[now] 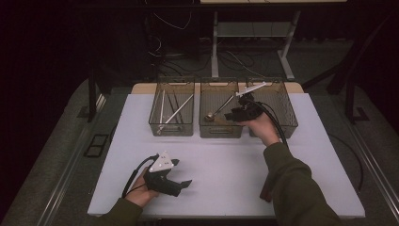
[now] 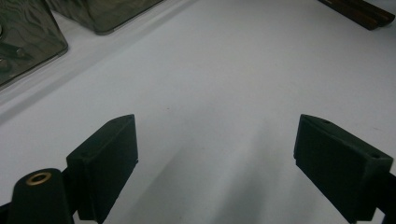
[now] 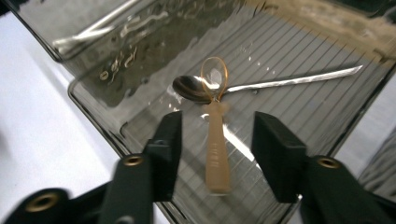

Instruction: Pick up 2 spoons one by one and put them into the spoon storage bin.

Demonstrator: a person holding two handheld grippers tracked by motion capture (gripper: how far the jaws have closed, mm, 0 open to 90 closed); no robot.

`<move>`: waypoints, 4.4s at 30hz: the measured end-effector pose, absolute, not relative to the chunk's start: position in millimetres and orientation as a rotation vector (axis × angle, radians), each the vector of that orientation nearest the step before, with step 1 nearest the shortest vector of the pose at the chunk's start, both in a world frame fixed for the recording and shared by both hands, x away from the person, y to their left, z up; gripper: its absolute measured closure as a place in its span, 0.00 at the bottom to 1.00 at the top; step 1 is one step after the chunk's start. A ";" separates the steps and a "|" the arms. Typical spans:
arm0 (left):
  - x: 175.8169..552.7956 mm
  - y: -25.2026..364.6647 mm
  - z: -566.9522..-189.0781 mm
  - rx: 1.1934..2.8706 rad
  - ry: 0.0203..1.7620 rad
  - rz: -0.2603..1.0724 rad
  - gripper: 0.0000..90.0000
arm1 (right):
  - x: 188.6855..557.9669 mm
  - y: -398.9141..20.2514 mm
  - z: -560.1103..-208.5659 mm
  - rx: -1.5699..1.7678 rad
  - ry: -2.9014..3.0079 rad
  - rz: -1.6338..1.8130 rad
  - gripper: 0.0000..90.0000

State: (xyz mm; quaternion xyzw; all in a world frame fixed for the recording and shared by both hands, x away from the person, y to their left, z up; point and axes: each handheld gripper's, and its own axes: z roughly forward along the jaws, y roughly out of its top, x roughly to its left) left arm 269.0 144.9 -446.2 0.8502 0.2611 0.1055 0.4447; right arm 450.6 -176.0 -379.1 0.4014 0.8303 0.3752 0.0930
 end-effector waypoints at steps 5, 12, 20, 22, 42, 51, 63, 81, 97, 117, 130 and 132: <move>268.9 144.8 -446.4 2.099 0.650 0.261 0.14 | 442.4 -181.2 -371.0 1.167 2.457 1.165 0.61; 268.9 144.8 -446.9 2.100 0.651 0.261 0.14 | 414.9 -196.8 -360.2 1.090 2.476 1.215 0.80; 268.6 144.9 -447.0 2.101 0.660 0.264 0.14 | 377.5 -217.4 -363.3 1.025 2.535 1.202 0.99; 268.4 144.7 -447.2 2.100 0.664 0.264 0.14 | 369.2 -223.5 -365.6 1.029 2.539 1.196 1.00; 268.2 145.3 -447.0 2.098 0.668 0.273 0.14 | 317.2 -317.0 -412.3 1.247 2.482 0.962 1.00; 268.1 146.2 -446.3 2.110 0.661 0.276 0.14 | 323.2 -338.3 -430.9 1.363 2.448 0.851 1.00; 267.7 145.1 -447.0 2.101 0.665 0.274 0.14 | 325.5 -340.0 -440.9 1.402 2.446 0.859 1.00; 267.6 144.8 -447.3 2.107 0.662 0.274 0.14 | 335.1 -327.8 -443.6 1.391 2.446 0.920 1.00; 267.6 144.9 -447.1 2.107 0.660 0.274 0.14 | 345.8 -300.0 -444.3 1.335 2.479 0.944 1.00; 267.4 145.0 -447.0 2.104 0.659 0.272 0.14 | 348.1 -268.0 -443.6 1.241 2.573 0.973 1.00; 267.8 145.9 -446.6 2.118 0.647 0.274 0.14 | 342.4 -249.4 -440.2 1.110 2.658 1.025 1.00; 267.7 146.1 -446.3 2.120 0.644 0.275 0.14 | 342.0 -247.8 -439.6 1.102 2.654 1.016 1.00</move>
